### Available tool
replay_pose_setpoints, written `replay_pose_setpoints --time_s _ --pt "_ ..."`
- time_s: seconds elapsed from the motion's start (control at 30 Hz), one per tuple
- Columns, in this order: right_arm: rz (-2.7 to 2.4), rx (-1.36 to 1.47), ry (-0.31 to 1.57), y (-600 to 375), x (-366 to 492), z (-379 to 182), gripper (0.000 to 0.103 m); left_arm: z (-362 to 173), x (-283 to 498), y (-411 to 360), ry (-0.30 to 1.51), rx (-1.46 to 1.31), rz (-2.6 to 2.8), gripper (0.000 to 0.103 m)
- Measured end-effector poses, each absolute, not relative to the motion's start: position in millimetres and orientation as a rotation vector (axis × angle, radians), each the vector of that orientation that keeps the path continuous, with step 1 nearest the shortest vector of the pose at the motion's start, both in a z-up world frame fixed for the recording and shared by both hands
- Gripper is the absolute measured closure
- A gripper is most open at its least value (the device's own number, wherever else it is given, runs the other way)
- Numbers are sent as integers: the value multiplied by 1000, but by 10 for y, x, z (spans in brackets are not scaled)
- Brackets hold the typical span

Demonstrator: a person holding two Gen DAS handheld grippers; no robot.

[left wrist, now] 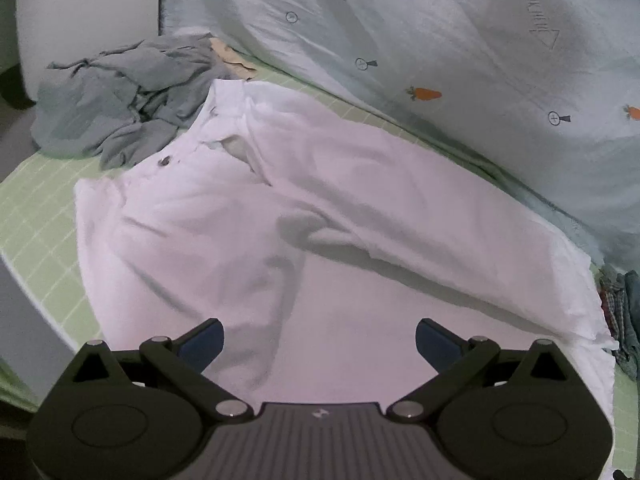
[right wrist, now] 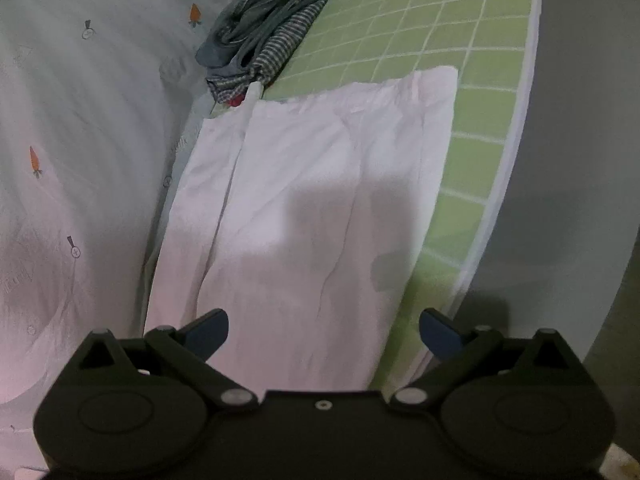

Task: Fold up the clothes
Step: 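Press and smooth the folded shirt strip with the open right gripper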

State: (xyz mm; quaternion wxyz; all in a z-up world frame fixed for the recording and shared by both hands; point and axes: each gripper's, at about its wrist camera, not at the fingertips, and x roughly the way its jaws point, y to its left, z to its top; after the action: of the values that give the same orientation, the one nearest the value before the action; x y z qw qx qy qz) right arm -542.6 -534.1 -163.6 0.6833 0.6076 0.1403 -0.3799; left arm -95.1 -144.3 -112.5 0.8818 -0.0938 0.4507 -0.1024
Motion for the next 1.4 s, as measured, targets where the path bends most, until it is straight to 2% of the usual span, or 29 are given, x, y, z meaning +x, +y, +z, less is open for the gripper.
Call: replay_pose_setpoints --time_s 0.17,0.57,0.73,1.13,1.4 --pt "-803 1359 343 -5532 -5493 -1750 0 -1148 -1190 -1544 953 -191 -158 2" --pt "-690 1545 175 -5676 -5518 -1983 0 -1238 -1491 -1317 955 -339 -46 2" --pt "-664 1599 117 -5642 -5520 -2037 0 -1282 -1330 -1207 968 -362 -40 2" --pt "-577 1617 222 -5067 -4830 -1999 0 -1557 -798 -508 1028 -470 46 2" --pt "-666 1584 156 -4841 -4466 -1961 0 -1742 -340 22 1033 -485 97 2"
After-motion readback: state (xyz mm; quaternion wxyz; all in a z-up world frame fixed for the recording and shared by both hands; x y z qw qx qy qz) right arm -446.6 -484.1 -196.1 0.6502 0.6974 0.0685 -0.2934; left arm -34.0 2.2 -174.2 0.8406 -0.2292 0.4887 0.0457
